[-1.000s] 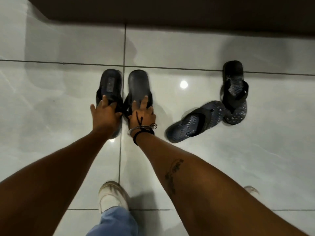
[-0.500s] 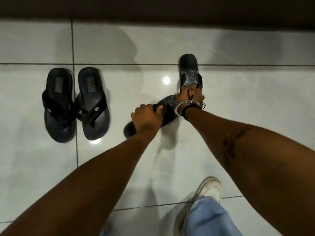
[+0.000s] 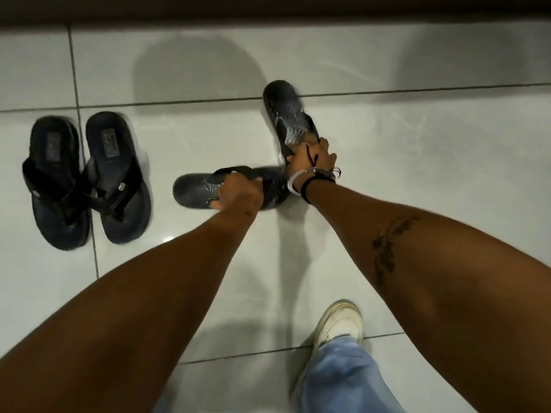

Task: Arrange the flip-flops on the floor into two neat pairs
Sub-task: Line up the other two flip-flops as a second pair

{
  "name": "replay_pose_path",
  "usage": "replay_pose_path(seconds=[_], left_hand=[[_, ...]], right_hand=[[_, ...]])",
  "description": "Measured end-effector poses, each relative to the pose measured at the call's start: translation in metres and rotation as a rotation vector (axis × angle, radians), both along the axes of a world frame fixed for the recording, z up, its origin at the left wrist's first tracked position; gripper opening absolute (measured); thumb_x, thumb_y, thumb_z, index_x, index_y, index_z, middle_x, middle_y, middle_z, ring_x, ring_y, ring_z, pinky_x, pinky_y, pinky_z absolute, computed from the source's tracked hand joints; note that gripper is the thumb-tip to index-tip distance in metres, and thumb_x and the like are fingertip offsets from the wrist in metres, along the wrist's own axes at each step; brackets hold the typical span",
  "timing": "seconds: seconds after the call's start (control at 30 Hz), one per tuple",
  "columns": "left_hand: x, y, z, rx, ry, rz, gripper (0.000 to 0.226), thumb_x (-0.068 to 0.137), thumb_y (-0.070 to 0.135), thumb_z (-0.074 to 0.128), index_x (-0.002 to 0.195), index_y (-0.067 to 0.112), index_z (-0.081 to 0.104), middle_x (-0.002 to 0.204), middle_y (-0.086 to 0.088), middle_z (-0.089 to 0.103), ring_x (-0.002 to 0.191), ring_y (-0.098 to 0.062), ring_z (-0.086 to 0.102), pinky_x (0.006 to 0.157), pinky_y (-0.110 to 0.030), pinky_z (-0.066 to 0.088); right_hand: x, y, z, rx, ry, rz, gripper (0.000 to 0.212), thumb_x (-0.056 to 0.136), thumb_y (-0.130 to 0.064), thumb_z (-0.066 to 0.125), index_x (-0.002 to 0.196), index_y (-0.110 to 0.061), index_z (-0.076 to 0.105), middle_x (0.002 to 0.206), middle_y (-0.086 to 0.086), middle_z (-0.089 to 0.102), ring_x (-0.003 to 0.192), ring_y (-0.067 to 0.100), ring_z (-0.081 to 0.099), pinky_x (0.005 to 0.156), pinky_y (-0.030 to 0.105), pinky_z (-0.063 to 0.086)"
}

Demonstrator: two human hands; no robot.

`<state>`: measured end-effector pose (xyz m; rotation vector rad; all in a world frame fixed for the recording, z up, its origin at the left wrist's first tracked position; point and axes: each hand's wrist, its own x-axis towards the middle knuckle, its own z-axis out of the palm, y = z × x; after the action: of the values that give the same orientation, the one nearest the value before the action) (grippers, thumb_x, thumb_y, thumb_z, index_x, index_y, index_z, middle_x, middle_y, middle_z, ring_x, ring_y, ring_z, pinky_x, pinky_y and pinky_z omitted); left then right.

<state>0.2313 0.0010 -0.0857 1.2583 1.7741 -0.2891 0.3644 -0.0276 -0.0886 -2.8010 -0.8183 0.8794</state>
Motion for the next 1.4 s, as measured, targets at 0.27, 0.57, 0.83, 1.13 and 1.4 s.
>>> replay_pose_path(seconds=[0.27, 0.57, 0.83, 1.13, 1.4], left_hand=[[0.039, -0.02, 0.031, 0.28, 0.103, -0.919, 0.034, 0.087, 0.034, 0.064, 0.117, 0.019, 0.066, 0.126, -0.013, 0.057, 0.126, -0.032, 0.04, 0.113, -0.056, 0.016], [0.129, -0.055, 0.009, 0.371, 0.01, -1.291, 0.027, 0.088, 0.036, 0.058, 0.108, 0.021, 0.069, 0.117, -0.006, 0.063, 0.12, -0.03, 0.043, 0.109, -0.056, 0.02], [0.137, -0.069, 0.004, 0.392, -0.034, -1.265, 0.021, 0.088, 0.038, 0.057, 0.095, 0.025, 0.072, 0.106, -0.001, 0.067, 0.115, -0.028, 0.044, 0.107, -0.051, 0.022], [0.034, -0.049, 0.026, 0.613, -0.098, -0.834, 0.031, 0.095, 0.034, 0.051, 0.115, 0.018, 0.068, 0.129, -0.009, 0.06, 0.121, -0.03, 0.052, 0.11, -0.054, 0.021], [-0.171, 0.101, 0.029, 0.567, 0.355, -0.387, 0.028, 0.093, 0.033, 0.05, 0.11, 0.021, 0.069, 0.121, -0.01, 0.06, 0.116, -0.031, 0.052, 0.106, -0.052, 0.024]], right_hand=[[0.051, -0.075, 0.031, -0.094, 0.006, -0.039, 0.05, 0.093, -0.026, 0.058, 0.141, -0.015, 0.049, 0.147, 0.014, 0.041, 0.132, 0.04, 0.042, 0.109, 0.049, 0.038], [0.097, -0.112, 0.004, -0.098, 0.009, -0.212, 0.049, 0.096, -0.027, 0.052, 0.143, -0.016, 0.045, 0.145, 0.014, 0.043, 0.129, 0.04, 0.044, 0.109, 0.048, 0.04], [0.094, -0.125, -0.001, -0.178, -0.14, 0.018, 0.033, 0.095, -0.027, 0.053, 0.123, -0.016, 0.066, 0.141, 0.01, 0.047, 0.131, 0.037, 0.04, 0.104, 0.051, 0.04], [0.04, -0.118, 0.023, 0.012, -0.336, 0.117, 0.042, 0.091, -0.025, 0.056, 0.132, -0.016, 0.057, 0.149, 0.021, 0.041, 0.136, 0.039, 0.039, 0.115, 0.06, 0.022], [-0.12, -0.028, 0.017, 0.0, -0.024, 0.666, 0.067, 0.097, -0.04, 0.049, 0.156, -0.026, 0.021, 0.166, 0.012, -0.002, 0.152, 0.035, 0.004, 0.12, 0.058, 0.003]])
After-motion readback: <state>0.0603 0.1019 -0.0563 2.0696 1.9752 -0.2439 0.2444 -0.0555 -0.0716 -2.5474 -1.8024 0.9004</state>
